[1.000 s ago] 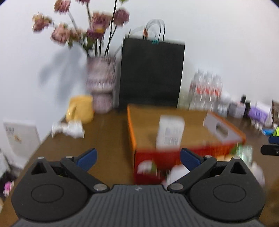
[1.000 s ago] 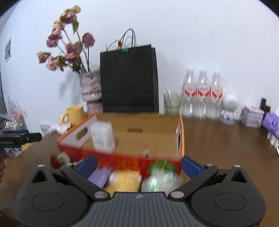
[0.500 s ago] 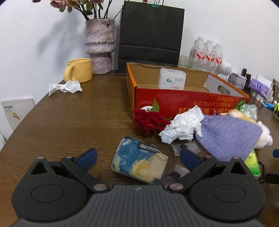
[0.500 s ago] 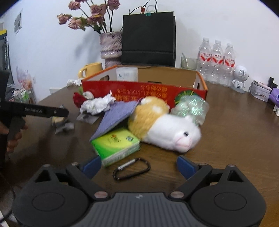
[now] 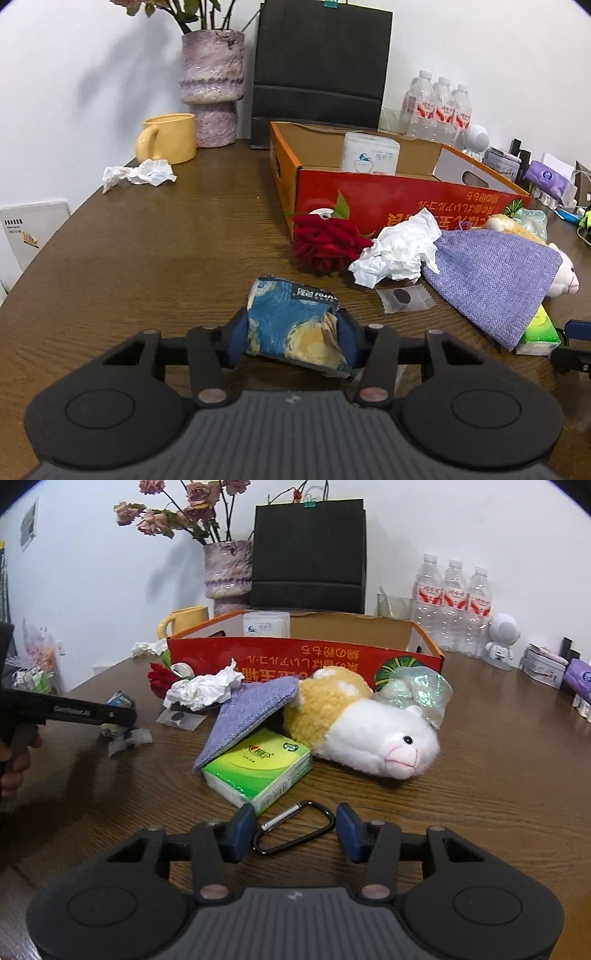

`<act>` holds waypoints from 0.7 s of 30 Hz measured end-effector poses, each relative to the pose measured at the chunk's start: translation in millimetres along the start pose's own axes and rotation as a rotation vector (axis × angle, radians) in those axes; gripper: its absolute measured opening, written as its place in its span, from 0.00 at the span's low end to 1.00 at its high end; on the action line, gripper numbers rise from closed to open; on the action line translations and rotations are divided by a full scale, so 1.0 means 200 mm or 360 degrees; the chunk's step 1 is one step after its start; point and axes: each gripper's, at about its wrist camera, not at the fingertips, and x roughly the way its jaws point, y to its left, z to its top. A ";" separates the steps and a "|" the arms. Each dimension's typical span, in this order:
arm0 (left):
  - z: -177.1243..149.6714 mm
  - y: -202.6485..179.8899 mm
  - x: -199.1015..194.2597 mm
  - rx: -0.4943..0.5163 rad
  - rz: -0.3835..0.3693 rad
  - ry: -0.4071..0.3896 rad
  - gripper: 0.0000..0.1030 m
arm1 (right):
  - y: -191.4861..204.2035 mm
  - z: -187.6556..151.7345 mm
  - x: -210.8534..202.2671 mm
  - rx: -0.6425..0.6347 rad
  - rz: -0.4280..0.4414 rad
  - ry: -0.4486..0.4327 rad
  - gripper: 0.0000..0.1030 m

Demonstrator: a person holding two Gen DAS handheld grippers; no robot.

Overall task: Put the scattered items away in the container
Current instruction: 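Grasp the blue printed pouch with the left tool while the right tool grasps the black carabiner, then lower the carabiner and pouch into the cardboard box and open both tools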

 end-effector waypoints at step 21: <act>-0.02 0.00 -0.23 -0.0059 -0.0061 -0.0165 0.47 | -0.01 0.04 -0.09 0.0052 -0.0102 -0.0083 0.41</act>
